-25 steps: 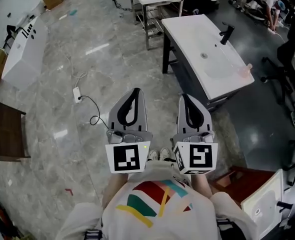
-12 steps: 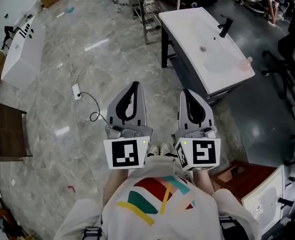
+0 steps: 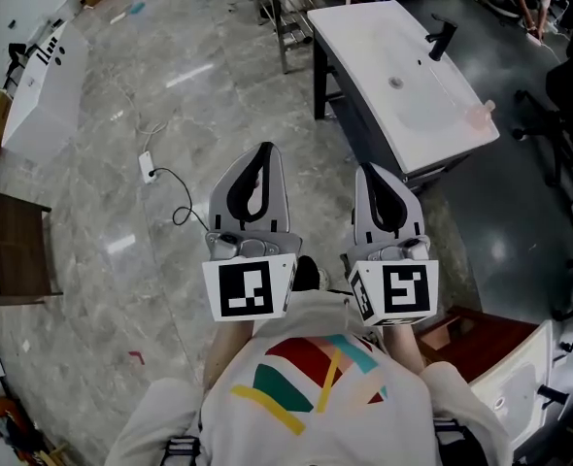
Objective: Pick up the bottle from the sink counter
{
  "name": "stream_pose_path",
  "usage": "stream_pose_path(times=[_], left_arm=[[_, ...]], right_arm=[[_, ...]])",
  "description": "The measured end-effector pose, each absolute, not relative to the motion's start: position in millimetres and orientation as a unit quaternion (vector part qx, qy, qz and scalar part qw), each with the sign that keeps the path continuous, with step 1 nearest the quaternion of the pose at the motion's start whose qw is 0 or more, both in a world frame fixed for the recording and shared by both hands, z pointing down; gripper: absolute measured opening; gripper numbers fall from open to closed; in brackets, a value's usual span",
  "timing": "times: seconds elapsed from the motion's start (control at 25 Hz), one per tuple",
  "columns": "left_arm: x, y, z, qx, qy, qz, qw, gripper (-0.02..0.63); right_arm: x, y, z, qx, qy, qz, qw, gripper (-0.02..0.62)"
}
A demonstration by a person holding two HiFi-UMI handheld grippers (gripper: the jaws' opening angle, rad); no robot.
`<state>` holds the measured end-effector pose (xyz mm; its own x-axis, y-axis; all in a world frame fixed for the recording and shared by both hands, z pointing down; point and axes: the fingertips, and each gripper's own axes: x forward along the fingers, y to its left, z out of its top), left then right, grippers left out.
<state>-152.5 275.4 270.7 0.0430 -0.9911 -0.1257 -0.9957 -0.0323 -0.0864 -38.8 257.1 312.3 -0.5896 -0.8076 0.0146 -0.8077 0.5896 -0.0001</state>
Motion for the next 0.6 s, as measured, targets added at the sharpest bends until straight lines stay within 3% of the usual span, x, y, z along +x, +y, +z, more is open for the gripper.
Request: stream_pose_path(times=[0.6], left_arm=[[-160.8,240.0,269.5,-0.712,0.696,0.017,0.090,0.016]], right_arm=[[-16.2,224.3,311.6,0.480,-0.877,0.001,-0.006,0.011]])
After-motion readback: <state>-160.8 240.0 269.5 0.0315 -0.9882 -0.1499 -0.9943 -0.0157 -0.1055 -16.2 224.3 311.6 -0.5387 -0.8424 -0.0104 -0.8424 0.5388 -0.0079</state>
